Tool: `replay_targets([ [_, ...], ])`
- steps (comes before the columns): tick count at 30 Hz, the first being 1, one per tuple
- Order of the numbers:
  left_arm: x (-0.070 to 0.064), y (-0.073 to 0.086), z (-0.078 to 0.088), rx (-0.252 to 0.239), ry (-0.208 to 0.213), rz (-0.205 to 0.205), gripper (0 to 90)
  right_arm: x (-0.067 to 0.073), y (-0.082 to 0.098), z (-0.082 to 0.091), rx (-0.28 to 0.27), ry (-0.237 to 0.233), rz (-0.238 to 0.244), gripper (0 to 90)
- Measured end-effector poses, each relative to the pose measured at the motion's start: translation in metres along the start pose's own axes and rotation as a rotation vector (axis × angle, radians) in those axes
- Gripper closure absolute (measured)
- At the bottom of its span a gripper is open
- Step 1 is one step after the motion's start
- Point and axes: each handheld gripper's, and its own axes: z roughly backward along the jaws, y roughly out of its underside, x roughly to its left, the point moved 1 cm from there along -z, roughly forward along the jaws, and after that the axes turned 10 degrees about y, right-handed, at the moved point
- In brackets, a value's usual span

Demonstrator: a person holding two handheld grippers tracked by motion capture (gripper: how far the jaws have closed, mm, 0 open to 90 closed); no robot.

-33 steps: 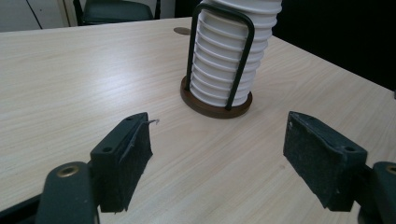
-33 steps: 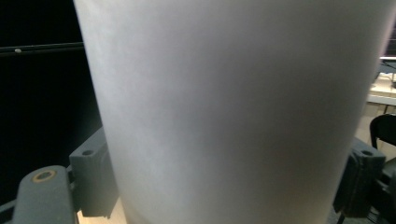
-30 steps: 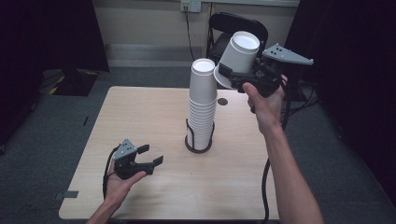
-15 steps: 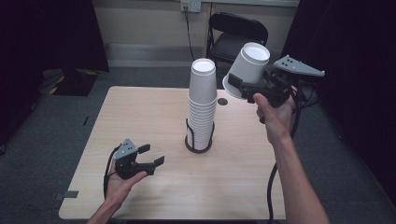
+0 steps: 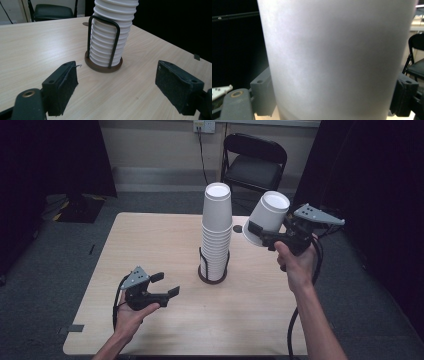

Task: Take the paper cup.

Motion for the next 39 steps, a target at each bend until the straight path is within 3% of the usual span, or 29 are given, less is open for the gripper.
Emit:
replay_targets([
  [9, -0.005, -0.01, -0.004, -0.013, 0.021, -0.027, 17.9, 0.002, 0.025, -0.001, 0.044, -0.017, -0.021, 15.2],
  [14, -0.006, -0.018, -0.004, -0.011, 0.013, -0.029, 18.8, 0.004, 0.038, 0.0, 0.054, -0.034, -0.049, 15.2],
  [21, -0.01, -0.03, -0.015, -0.021, 0.033, -0.041, 16.3, 0.007, 0.061, 0.0, 0.084, -0.05, -0.089, 15.2],
  [33, -0.019, -0.037, -0.041, -0.01, 0.08, -0.045, 18.8, 0.015, 0.097, -0.004, 0.137, -0.089, -0.141, 15.2],
  [39, -0.022, -0.026, -0.044, -0.032, 0.085, -0.044, 23.5, 0.021, 0.107, -0.005, 0.148, -0.107, -0.173, 15.2],
])
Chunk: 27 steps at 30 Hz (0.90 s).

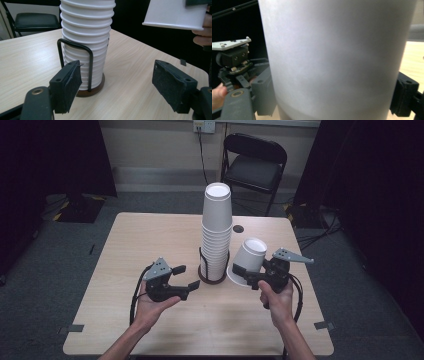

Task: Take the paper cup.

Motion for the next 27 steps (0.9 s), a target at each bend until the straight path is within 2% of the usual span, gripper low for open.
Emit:
replay_targets([
  [3, 0.002, 0.007, 0.003, -0.022, -0.01, 0.024, 29.4, 0.002, 0.003, -0.001, -0.001, -0.022, -0.029, 15.2],
  [4, 0.004, 0.007, 0.004, -0.024, -0.015, 0.021, 29.4, 0.002, 0.006, -0.002, 0.001, -0.034, -0.054, 15.2],
  [5, 0.004, 0.008, 0.005, -0.026, -0.027, 0.023, 29.4, 0.002, 0.006, -0.002, 0.001, -0.034, -0.054, 15.2],
  [7, 0.004, 0.009, 0.007, -0.037, -0.027, 0.02, 29.9, 0.002, 0.01, -0.004, 0.003, -0.048, -0.09, 15.1],
  [11, 0.001, 0.013, 0.007, -0.035, -0.009, 0.012, 32.4, 0.003, 0.014, -0.007, 0.001, -0.069, -0.121, 15.2],
  [14, -0.002, 0.014, 0.004, -0.05, 0.004, -0.006, 34.7, 0.005, 0.02, -0.01, 0.009, -0.077, -0.141, 15.2],
  [19, -0.009, 0.016, -0.001, -0.064, 0.009, -0.061, 36.3, 0.007, 0.028, -0.013, 0.011, -0.079, -0.173, 15.1],
  [22, -0.012, 0.019, -0.004, -0.079, 0.021, -0.093, 39.6, 0.008, 0.032, -0.014, 0.007, -0.093, -0.215, 15.1],
  [23, -0.014, 0.02, -0.006, -0.075, 0.019, -0.101, 39.7, 0.008, 0.033, -0.014, 0.011, -0.086, -0.223, 15.0],
  [24, -0.015, 0.022, -0.007, -0.071, 0.022, -0.112, 39.7, 0.008, 0.033, -0.015, 0.005, -0.099, -0.236, 15.0],
  [27, -0.016, 0.023, -0.008, -0.072, 0.03, -0.118, 39.8, 0.009, 0.032, -0.014, 0.002, -0.109, -0.259, 15.0],
])
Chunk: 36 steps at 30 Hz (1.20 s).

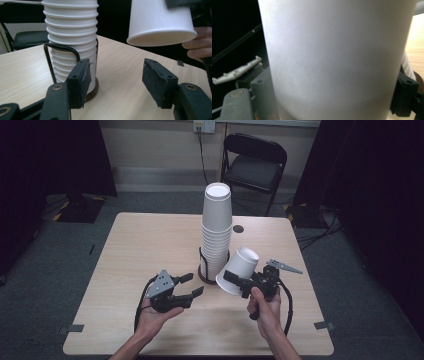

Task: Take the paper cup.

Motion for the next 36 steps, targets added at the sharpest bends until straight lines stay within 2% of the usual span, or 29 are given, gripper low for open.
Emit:
replay_targets([
  [1, -0.001, 0.0, 0.0, -0.004, 0.004, -0.002, 41.7, 0.001, 0.001, 0.0, 0.001, -0.016, -0.021, 14.9],
  [4, -0.002, -0.001, -0.002, -0.012, 0.01, -0.009, 42.8, 0.002, 0.003, -0.001, 0.0, -0.006, -0.032, 14.8],
  [6, -0.004, -0.001, -0.004, -0.028, 0.029, 0.023, 42.9, 0.002, 0.007, -0.004, 0.009, -0.013, -0.064, 14.9],
  [10, -0.008, -0.001, -0.008, -0.013, 0.037, 0.008, 47.4, 0.002, 0.013, -0.008, 0.024, -0.018, -0.1, 14.8],
  [12, -0.009, 0.0, -0.009, -0.011, 0.037, -0.001, 48.8, 0.003, 0.014, -0.009, 0.018, -0.003, -0.102, 14.8],
  [14, -0.01, 0.0, -0.01, -0.017, 0.042, -0.007, 52.5, 0.005, 0.015, -0.008, 0.013, -0.021, -0.128, 14.8],
  [18, -0.01, 0.0, -0.011, -0.019, 0.052, 0.01, 53.4, 0.007, 0.016, -0.008, 0.008, -0.022, -0.127, 14.8],
  [22, -0.011, 0.0, -0.012, -0.038, 0.056, 0.007, 56.7, 0.009, 0.022, -0.009, 0.023, -0.018, -0.135, 14.9],
  [25, -0.012, 0.0, -0.013, -0.04, 0.062, -0.009, 60.4, 0.006, 0.027, -0.011, 0.037, -0.025, -0.182, 14.9],
  [27, -0.012, 0.0, -0.013, -0.039, 0.056, -0.03, 63.8, 0.005, 0.03, -0.011, 0.028, -0.032, -0.209, 14.9],
  [31, -0.013, 0.001, -0.015, -0.039, 0.062, -0.031, 66.4, 0.006, 0.033, -0.012, 0.036, -0.043, -0.237, 14.9],
  [36, -0.014, 0.001, -0.016, -0.047, 0.043, -0.056, 71.3, 0.01, 0.039, -0.017, 0.059, -0.067, -0.254, 15.0],
])
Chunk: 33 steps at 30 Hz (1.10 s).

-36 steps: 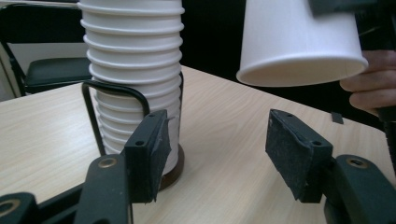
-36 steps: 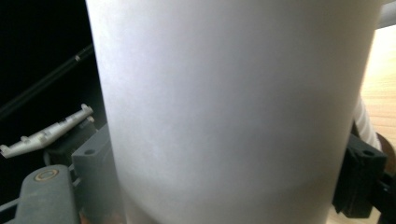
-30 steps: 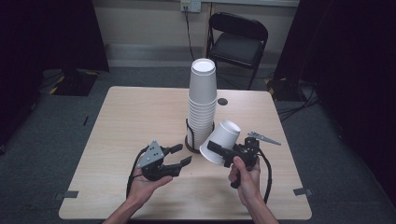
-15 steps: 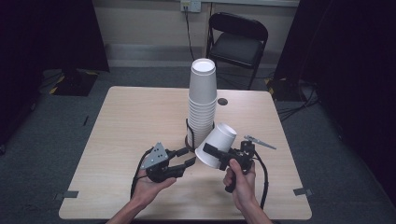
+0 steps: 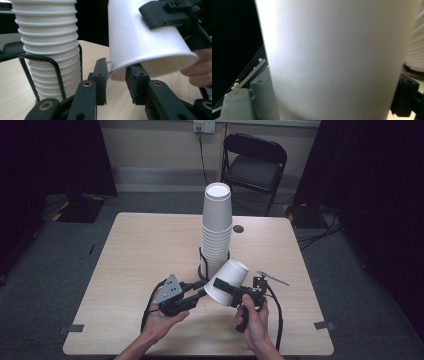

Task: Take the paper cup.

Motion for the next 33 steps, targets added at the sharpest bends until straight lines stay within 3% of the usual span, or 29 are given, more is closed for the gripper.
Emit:
replay_targets([
  [4, 0.001, 0.0, 0.0, -0.001, -0.004, -0.024, 71.9, 0.004, 0.003, -0.004, 0.02, -0.018, 0.025, 14.9],
  [13, 0.001, 0.0, -0.002, -0.026, -0.025, -0.056, 73.6, 0.007, 0.01, -0.013, 0.071, -0.076, -0.032, 15.0],
  [19, -0.001, -0.001, -0.003, -0.043, -0.023, -0.032, 75.8, 0.011, 0.014, -0.017, 0.1, -0.1, -0.044, 14.9],
  [21, 0.0, -0.002, -0.003, -0.033, -0.031, -0.041, 77.7, 0.011, 0.014, -0.018, 0.112, -0.103, -0.048, 14.7],
  [25, 0.003, 0.0, -0.001, -0.024, -0.028, -0.029, 81.7, 0.012, 0.015, -0.019, 0.128, -0.088, -0.037, 13.7],
  [29, 0.0, -0.003, 0.0, -0.016, -0.037, -0.058, 85.0, 0.011, 0.014, -0.018, 0.117, -0.105, -0.045, 12.9],
  [33, -0.002, -0.004, 0.0, -0.017, -0.037, -0.055, 85.5, 0.012, 0.013, -0.017, 0.101, -0.117, -0.036, 12.6],
])
